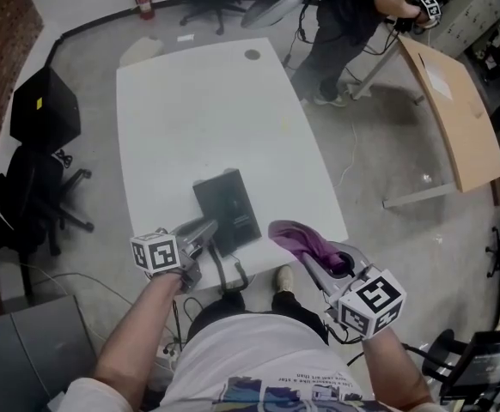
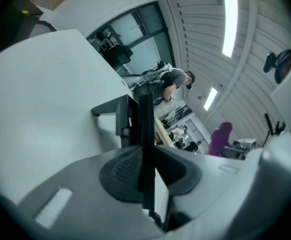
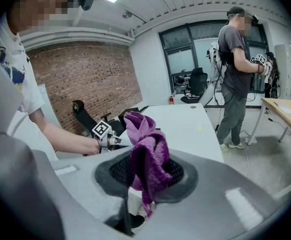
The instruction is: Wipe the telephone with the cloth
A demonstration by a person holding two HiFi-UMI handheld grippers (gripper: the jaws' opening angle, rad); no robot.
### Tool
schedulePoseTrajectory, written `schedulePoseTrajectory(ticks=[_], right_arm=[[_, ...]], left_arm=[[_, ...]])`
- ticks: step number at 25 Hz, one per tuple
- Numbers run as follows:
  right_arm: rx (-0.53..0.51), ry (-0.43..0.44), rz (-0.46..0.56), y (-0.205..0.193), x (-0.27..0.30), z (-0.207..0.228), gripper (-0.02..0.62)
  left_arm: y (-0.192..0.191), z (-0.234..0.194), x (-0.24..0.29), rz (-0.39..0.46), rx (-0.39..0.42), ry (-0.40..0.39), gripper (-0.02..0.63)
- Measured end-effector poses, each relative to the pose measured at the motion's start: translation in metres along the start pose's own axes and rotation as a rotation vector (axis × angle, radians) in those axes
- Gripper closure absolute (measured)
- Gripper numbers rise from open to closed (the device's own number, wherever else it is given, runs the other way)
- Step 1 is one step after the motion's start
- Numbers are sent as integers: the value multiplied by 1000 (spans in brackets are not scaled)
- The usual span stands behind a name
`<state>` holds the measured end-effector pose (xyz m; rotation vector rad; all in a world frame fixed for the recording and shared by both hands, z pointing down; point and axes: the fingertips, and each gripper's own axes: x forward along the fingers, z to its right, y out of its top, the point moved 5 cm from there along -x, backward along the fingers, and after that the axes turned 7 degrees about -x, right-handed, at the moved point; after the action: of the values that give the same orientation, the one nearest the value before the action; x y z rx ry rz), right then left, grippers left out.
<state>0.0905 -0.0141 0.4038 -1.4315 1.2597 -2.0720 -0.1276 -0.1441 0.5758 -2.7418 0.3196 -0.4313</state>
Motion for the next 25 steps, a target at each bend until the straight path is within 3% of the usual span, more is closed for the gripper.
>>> schedulePoseTrajectory(ticks=[9, 19, 25], right_arm=[[-38, 69, 64, 18, -5, 12, 511], [-112, 260, 222, 93, 1, 8, 512], [-63, 385, 286, 126, 4, 6, 512]], left_arm=[[7, 58, -21, 112, -2, -104, 523], [2, 152, -13, 194, 37, -183, 523], [-15, 187, 8, 220, 73, -197, 523]])
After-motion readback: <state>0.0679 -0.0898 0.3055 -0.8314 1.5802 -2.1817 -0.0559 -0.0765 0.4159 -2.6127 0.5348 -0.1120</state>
